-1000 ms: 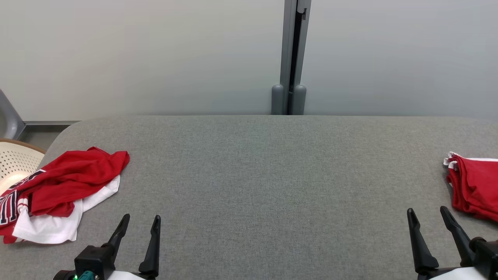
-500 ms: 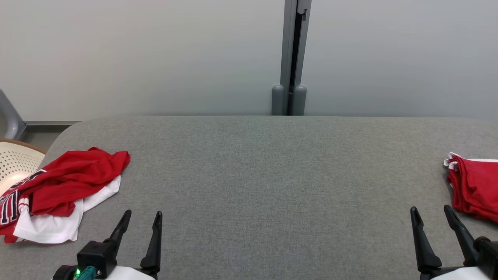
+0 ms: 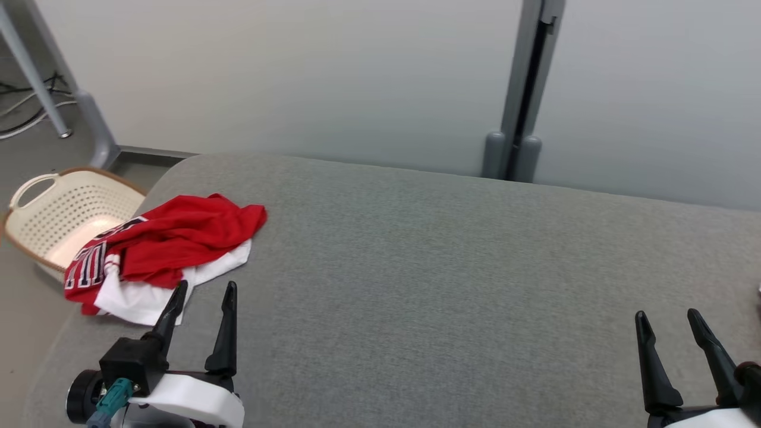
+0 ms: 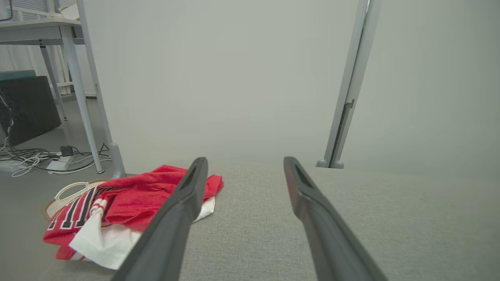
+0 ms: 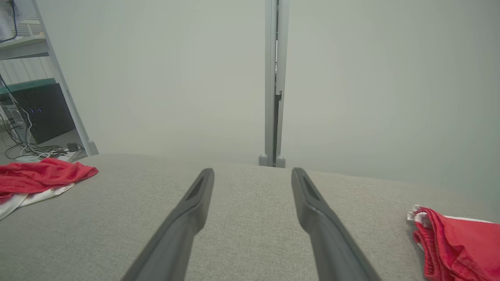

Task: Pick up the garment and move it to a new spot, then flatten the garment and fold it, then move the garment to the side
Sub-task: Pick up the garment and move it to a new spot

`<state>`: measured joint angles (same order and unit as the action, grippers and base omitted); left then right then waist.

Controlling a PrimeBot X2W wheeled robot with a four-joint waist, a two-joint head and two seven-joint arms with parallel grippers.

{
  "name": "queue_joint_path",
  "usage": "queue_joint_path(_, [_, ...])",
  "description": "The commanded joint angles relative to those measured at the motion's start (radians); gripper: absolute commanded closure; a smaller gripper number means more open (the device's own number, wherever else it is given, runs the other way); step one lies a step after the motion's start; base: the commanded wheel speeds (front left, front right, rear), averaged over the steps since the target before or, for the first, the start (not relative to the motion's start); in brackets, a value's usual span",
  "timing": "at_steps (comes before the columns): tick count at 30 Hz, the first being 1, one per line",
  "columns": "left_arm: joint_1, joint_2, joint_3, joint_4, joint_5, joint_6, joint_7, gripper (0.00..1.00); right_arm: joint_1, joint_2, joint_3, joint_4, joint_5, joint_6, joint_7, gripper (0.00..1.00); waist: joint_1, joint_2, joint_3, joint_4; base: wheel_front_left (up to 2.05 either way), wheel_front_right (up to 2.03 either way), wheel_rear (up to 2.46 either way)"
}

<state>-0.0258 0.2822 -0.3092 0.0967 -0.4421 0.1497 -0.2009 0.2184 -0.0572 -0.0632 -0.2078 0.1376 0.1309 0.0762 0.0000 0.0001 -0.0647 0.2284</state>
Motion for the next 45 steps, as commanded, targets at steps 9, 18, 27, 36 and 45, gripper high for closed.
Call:
queue_joint_path(9, [-0.031, 0.033, 0.031, -0.008, 0.016, 0.016, -0.028, 0.00, -0.012, 0.001, 0.027, -0.026, 0.004, 0.000, 0.010, 0.00, 0.0000, -0.0001, -0.009, 0.243, 0.00, 0.00, 0.00])
queue_joint_path(18, [0.018, 0.065, 0.083, -0.035, 0.001, 0.040, -0.042, 0.00, -0.087, -0.015, 0.090, -0.004, 0.002, 0.000, 0.020, 0.00, 0.0000, -0.0001, 0.027, 0.275, 0.00, 0.00, 0.00])
queue_joint_path(27, [0.007, 0.061, 0.078, -0.040, 0.003, 0.044, -0.047, 0.00, -0.114, -0.021, 0.098, 0.021, 0.011, 0.000, 0.014, 0.00, 0.0000, -0.0001, 0.039, 0.282, 0.00, 0.00, 0.00])
queue_joint_path(36, [-0.131, 0.027, 0.038, 0.078, -0.023, -0.027, -0.039, 0.00, -0.096, -0.022, 0.064, -0.028, -0.005, 0.000, 0.041, 0.00, 0.0000, -0.0001, 0.101, 0.287, 0.00, 0.00, 0.00])
queue_joint_path(45, [-0.433, -0.038, 0.044, 0.449, -0.095, -0.169, -0.052, 0.00, -0.183, -0.065, 0.066, -0.151, -0.049, 0.000, 0.129, 0.00, 0.0000, -0.0001, 0.348, 0.195, 0.00, 0.00, 0.00])
